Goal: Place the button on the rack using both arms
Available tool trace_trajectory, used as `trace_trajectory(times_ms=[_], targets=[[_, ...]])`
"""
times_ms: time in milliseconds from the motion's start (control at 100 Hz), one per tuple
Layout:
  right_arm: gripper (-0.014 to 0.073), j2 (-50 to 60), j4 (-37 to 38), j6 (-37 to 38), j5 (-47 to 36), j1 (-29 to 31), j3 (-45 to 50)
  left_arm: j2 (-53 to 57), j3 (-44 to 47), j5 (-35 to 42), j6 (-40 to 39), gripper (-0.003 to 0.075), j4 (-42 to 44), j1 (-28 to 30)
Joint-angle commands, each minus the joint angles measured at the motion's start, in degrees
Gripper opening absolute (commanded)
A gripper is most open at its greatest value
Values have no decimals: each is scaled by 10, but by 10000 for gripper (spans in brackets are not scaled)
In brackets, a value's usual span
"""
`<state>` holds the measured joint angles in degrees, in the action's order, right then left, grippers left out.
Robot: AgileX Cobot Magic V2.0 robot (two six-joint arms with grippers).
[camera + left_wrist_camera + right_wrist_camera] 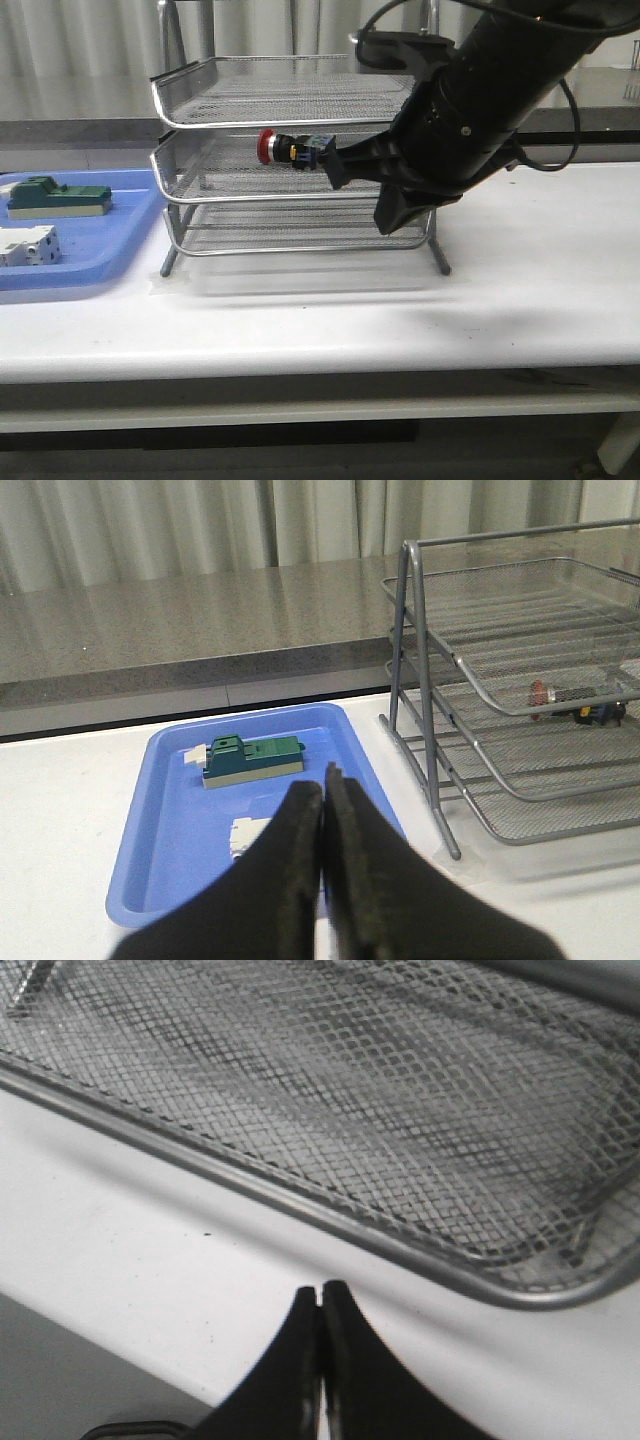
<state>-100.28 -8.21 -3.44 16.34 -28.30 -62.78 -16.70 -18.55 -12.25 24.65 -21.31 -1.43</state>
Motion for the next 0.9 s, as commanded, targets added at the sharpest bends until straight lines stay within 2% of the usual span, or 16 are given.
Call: trace_trajectory(times_ms=[0,260,510,890], targets=[[-65,50,6,-6,4,3,-17,-4,-15,44,-4,4,-8,1],[-57,135,15,-6,72,12,-15,-4,-15,42,-4,4,-8,1],[-57,243,30,-6,67,65,23,-4,-15,42,-4,4,-8,1],[-57,484,44,-6,9,171,178,-4,-15,42,-4,4,-8,1]])
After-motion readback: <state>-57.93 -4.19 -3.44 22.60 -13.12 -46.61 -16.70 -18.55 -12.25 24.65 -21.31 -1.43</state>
